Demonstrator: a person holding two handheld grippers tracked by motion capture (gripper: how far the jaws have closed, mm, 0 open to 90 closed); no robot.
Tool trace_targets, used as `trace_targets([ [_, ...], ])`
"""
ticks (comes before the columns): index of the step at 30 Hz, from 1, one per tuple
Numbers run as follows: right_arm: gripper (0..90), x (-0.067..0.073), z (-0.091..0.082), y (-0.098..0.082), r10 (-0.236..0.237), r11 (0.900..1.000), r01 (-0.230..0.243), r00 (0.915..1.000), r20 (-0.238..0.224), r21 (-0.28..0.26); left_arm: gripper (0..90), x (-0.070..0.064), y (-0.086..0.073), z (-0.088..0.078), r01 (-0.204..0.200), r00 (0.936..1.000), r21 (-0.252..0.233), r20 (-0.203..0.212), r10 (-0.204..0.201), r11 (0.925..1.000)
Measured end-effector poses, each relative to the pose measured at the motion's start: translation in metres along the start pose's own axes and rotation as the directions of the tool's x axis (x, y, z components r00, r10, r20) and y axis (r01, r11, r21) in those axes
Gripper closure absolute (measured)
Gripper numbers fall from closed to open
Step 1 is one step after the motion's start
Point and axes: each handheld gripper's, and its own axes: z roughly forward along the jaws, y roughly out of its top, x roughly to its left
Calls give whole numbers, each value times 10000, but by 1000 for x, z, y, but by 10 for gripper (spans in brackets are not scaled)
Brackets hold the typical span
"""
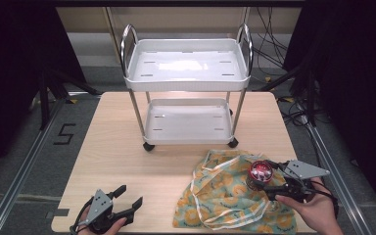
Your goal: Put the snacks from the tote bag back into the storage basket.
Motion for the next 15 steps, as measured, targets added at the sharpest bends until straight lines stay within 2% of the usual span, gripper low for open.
trace_targets([
  [2, 261, 0, 0, 1, 34, 10000, -34, 10000, 17, -12, 274, 0, 1, -1, 6, 10000, 72, -94, -5, 10000],
  [3, 261, 1, 1, 2, 210, 9998, -210, 9998, -4, -19, 274, -1, 1, -1, 132, 9998, 19, -123, -132, 9999],
  [5, 261, 0, 3, 3, 78, 10000, -78, 10000, -50, -20, 274, 1, 0, -1, 32, 9999, 38, -111, -32, 10000],
  [6, 261, 1, 3, 4, 265, 9996, -263, 9996, -110, 140, 273, 1, 0, -2, 24, 10000, 29, -86, -24, 10000],
  [11, 261, 0, 6, 5, 246, 9997, -245, 9996, -154, 75, 276, 0, 1, -3, 18, 10000, -5, -87, -18, 10000],
  [12, 261, -2, 7, 6, 67, 10000, -67, 9999, -158, 22, 276, 0, 1, -3, -29, 9999, 20, -118, 29, 10000],
  [13, 261, -1, 8, 6, 278, 9996, -277, 9994, -202, 80, 277, 1, 1, -3, -27, 10000, -77, -43, 27, 10000],
  [14, 261, -2, 11, 6, 154, 9997, -156, 9998, -120, -190, 277, 1, 1, -3, 33, 9999, -80, -101, -34, 10000],
  [15, 261, -1, 10, 7, 311, 9995, -311, 9993, -224, 18, 277, 1, 1, -4, 14, 9999, -79, -110, -15, 10000],
])
